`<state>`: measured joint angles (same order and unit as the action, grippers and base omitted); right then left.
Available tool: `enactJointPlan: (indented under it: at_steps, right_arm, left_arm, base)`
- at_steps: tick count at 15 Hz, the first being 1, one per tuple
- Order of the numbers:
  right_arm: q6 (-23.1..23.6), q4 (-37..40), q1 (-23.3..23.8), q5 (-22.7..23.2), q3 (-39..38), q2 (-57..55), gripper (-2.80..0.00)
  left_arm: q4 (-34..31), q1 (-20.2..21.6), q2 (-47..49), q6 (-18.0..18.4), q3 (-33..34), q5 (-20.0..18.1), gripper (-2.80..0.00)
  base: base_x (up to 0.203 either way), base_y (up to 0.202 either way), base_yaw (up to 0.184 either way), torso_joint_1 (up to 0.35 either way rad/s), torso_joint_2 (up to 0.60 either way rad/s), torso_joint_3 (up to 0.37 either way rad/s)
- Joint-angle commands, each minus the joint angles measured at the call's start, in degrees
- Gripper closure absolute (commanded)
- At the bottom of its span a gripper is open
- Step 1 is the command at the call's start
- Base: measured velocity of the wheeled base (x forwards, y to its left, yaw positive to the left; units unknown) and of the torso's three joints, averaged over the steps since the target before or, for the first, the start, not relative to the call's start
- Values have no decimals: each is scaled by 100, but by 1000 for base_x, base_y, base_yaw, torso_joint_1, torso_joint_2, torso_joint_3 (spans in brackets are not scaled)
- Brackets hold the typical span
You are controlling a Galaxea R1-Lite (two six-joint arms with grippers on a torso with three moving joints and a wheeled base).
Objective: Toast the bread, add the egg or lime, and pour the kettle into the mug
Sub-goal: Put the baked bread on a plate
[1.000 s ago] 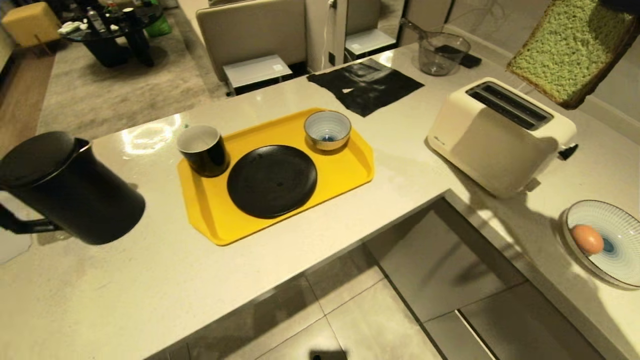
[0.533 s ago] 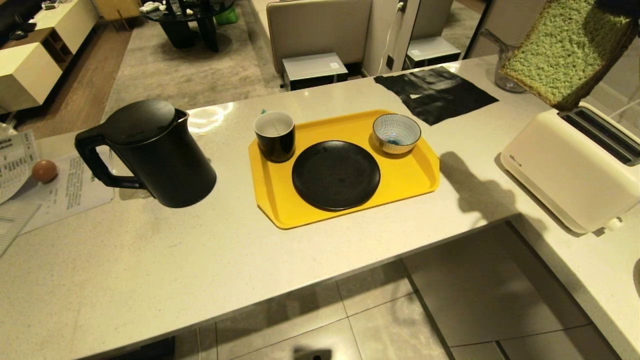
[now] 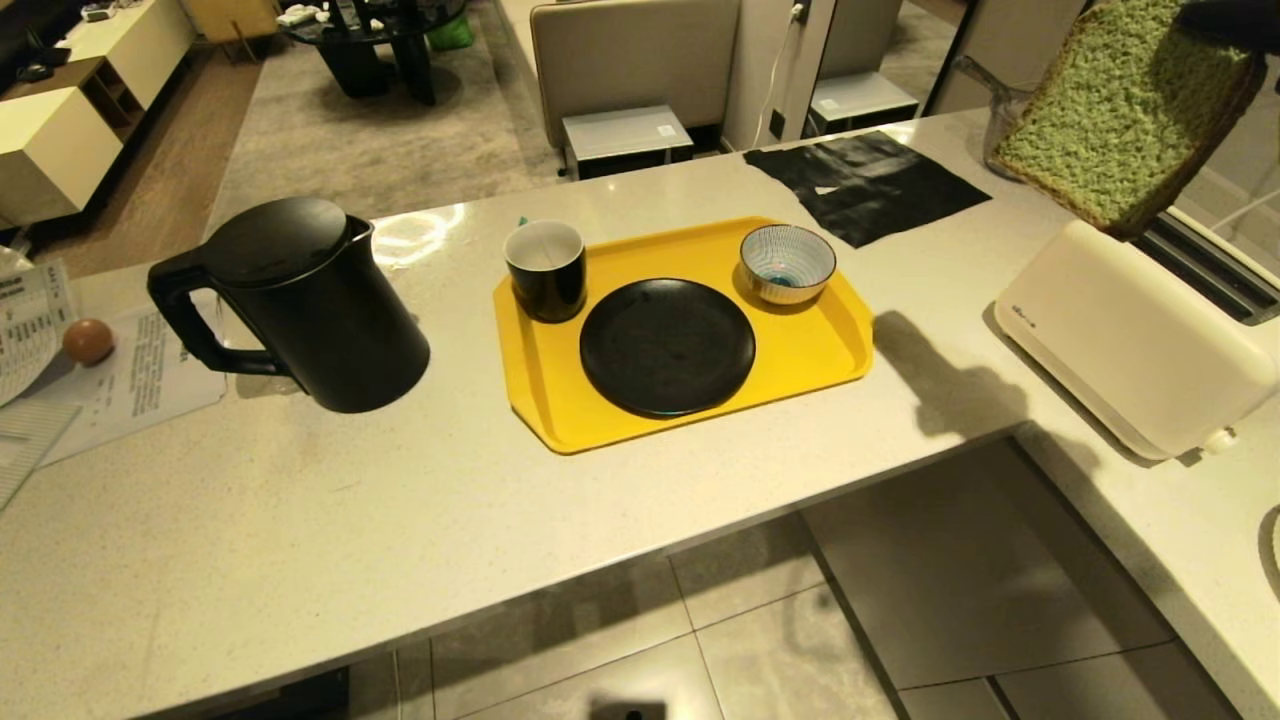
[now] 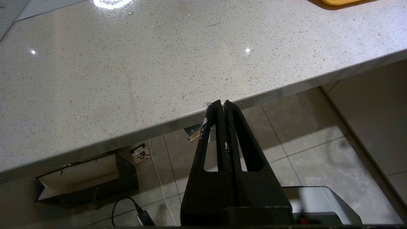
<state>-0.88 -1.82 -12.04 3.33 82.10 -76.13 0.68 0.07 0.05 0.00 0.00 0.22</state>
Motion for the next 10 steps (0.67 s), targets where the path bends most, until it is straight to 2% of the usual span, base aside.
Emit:
enactJointPlan:
  at_steps: [1,4,6,8,10]
  right_arm:
    - [-7,-2,-260,-5,-191,32,0]
    - [-56,-10,-728,-162,-502,32,0]
    - [-303,-49,-1187,-533,-808,41,0]
    - [-828,-218,-1777,-1128,-1057,5,0]
    - [-1325,-983,-2194,-2009,-1354,-330,0]
  left_arm:
    - [2,7,4,0,0,4,0]
    - [2,10,4,0,0,-4,0]
    - [2,5,4,0,0,0,0]
    - [2,1,4,0,0,4,0]
    - [2,3,4,0,0,4,0]
  base:
    - [0,0,0,0,0,0]
    - [0,0,0,0,0,0]
    - [0,0,0,0,0,0]
    - [0,0,0,0,0,0]
    - [0,0,0,0,0,0]
